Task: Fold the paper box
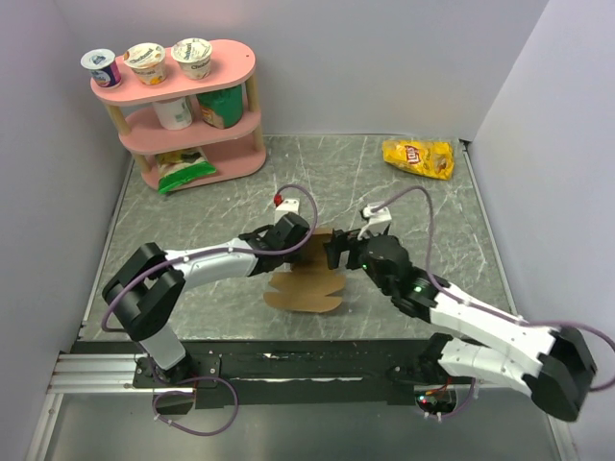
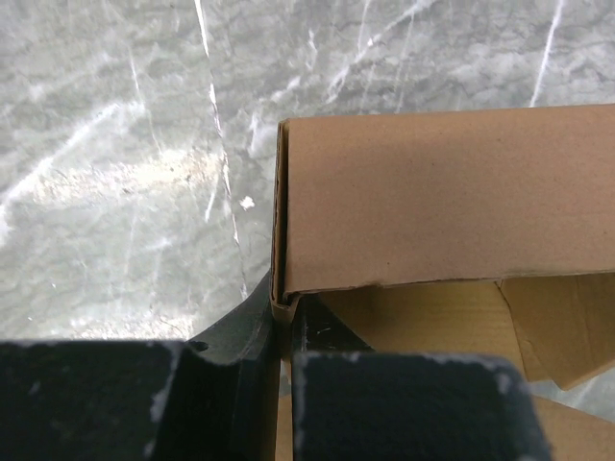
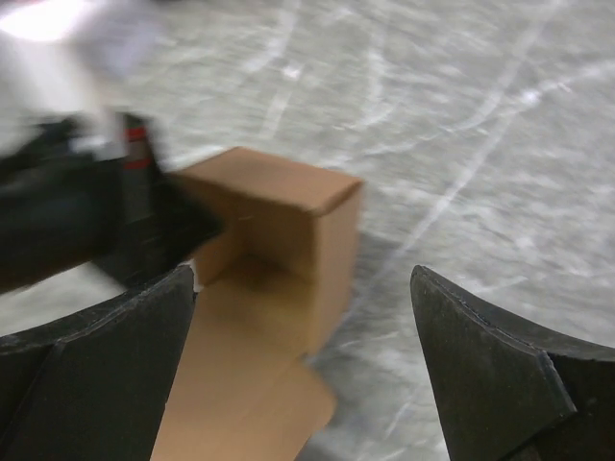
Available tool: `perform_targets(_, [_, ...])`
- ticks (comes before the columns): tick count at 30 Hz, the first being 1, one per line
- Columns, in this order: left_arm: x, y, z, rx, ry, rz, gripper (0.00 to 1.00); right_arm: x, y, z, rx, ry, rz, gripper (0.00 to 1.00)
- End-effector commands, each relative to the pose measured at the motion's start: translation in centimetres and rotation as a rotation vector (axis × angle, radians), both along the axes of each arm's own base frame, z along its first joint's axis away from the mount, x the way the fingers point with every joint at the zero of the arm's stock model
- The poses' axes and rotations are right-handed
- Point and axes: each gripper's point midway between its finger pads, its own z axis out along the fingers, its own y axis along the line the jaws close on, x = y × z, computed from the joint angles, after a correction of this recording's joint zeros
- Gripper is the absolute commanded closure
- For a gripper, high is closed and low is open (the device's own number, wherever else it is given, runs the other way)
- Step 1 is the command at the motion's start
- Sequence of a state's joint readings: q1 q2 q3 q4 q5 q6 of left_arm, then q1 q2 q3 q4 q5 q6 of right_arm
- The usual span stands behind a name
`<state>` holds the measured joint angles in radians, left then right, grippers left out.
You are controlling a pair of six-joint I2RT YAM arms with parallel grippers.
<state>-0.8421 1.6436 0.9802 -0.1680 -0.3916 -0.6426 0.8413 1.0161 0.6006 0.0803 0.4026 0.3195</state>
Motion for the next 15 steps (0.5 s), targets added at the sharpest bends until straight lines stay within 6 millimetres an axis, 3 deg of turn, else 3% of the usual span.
perform_targets(1, [-1.0, 2.6, -2.9, 0.141, 0.116, -0.015, 0.92, -3.4, 0.2, 1.6, 0.094, 0.070, 0.108, 0.01])
perform_targets(3, [-0.8, 2.2, -2.9, 0.128, 0.124, -0.020, 0.90, -5.1, -0.4, 1.7, 0.210, 0.156, 0.075, 0.01])
perform_targets(7, [-0.5, 1.2, -2.5, 0.097, 0.136, -0.040, 0.87, -7.9, 0.6, 0.8, 0.469, 0.310, 0.080, 0.01])
perform_targets(11, [-0.3, 0.9, -2.2, 0.108, 0.146, -0.048, 0.87, -9.6, 1.3, -0.6, 0.719, 0.462, 0.024, 0.00])
perform_targets(13, [-0.2, 0.9, -2.6, 0.115, 0.159, -0.050, 0.86, -9.8, 1.5, 0.6, 0.826, 0.447, 0.035, 0.00])
perform_targets(15, [-0.3, 0.4, -2.7, 0.094, 0.172, -0.062, 0.83, -10.3, 1.6, 0.2, 0.883, 0.459, 0.025, 0.00])
